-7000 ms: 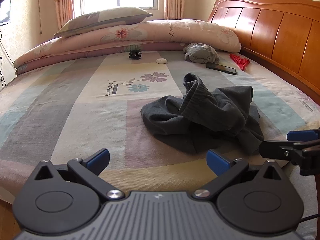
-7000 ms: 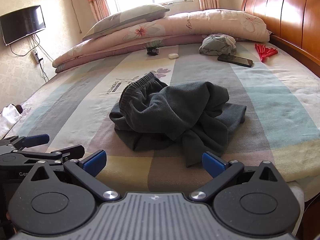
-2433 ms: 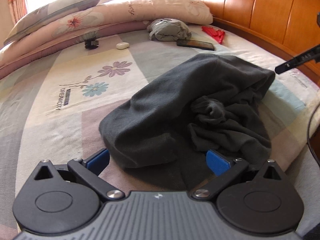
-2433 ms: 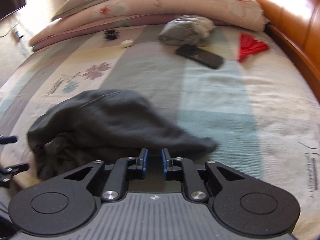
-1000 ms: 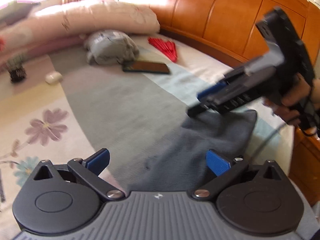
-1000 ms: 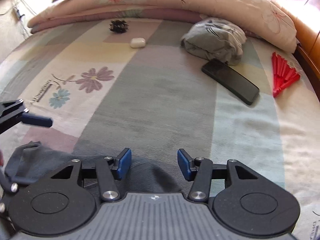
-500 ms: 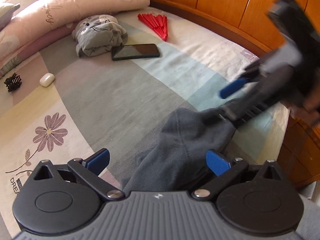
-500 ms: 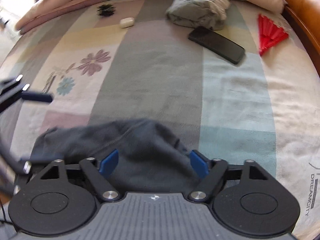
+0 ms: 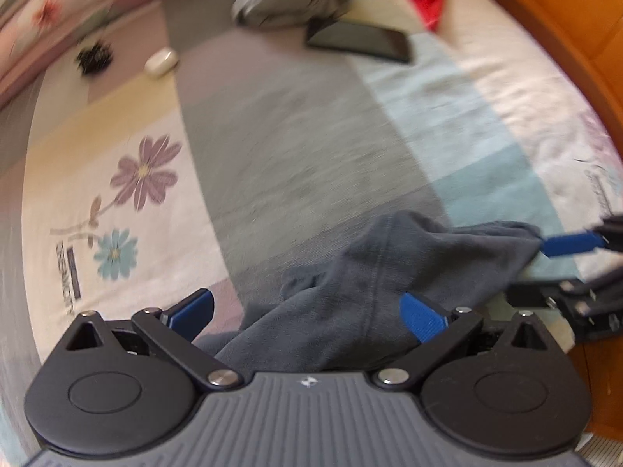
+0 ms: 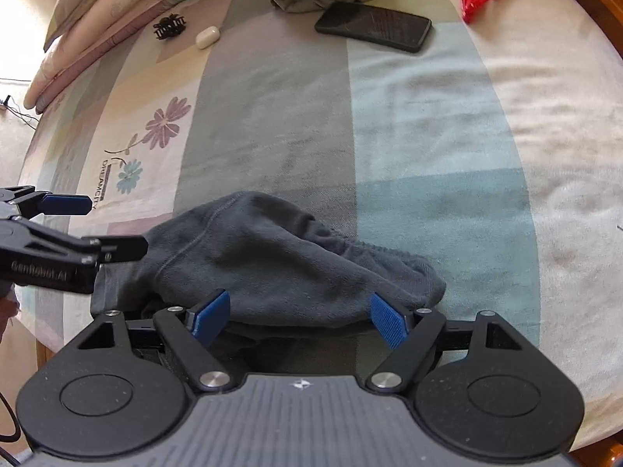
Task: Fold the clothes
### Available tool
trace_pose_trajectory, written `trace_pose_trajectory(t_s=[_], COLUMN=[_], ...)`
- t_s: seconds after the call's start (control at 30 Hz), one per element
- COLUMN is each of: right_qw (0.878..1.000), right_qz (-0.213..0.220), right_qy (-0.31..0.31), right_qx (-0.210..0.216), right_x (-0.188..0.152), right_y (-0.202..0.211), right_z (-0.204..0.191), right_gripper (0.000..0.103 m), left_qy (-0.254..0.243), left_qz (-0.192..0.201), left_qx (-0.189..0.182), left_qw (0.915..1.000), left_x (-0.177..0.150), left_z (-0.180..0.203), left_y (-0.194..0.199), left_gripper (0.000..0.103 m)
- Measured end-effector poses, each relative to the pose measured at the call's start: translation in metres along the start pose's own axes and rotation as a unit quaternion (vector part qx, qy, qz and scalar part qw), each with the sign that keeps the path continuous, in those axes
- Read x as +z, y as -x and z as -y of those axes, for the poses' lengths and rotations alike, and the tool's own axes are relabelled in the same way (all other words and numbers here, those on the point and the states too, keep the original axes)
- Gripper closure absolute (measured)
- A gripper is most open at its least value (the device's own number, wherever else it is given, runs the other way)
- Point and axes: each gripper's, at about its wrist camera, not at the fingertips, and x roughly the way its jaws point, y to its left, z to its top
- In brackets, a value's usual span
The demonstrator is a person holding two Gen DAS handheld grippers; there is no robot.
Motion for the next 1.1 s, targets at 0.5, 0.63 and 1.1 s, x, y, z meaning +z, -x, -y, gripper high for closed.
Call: trace_pose_trajectory(t_s=[0.5,0.63,1.1], right_qw=[0.997,0.997,0.991], right_qz=[0.010,0.006,-0.086], right_qy=[-0.047,-0.029,0.015], right_qx=[-0.060,-0.073,-0.106], right_x=[0.063,0.074,-0.021], right_y=[-0.036,-0.063,-0.105], right_z=[-0.046,-0.068,-0.061], right_gripper=[0.018,0.018,0.008], left_qy=[0.064,0.051,0.044], left_qz=[-0.031,-0.042,-0.036], left_qx=[-0.014,-0.057,-0.114], left_qw=[0.9974,0.9962,0.9919], left_x=[0.010,-0.010,-0.069], left_z=[-0.066,-0.071,-0.056], left_y=[-0.045,-0.055,-0.044], left_gripper=[0.002,0.002,0.002])
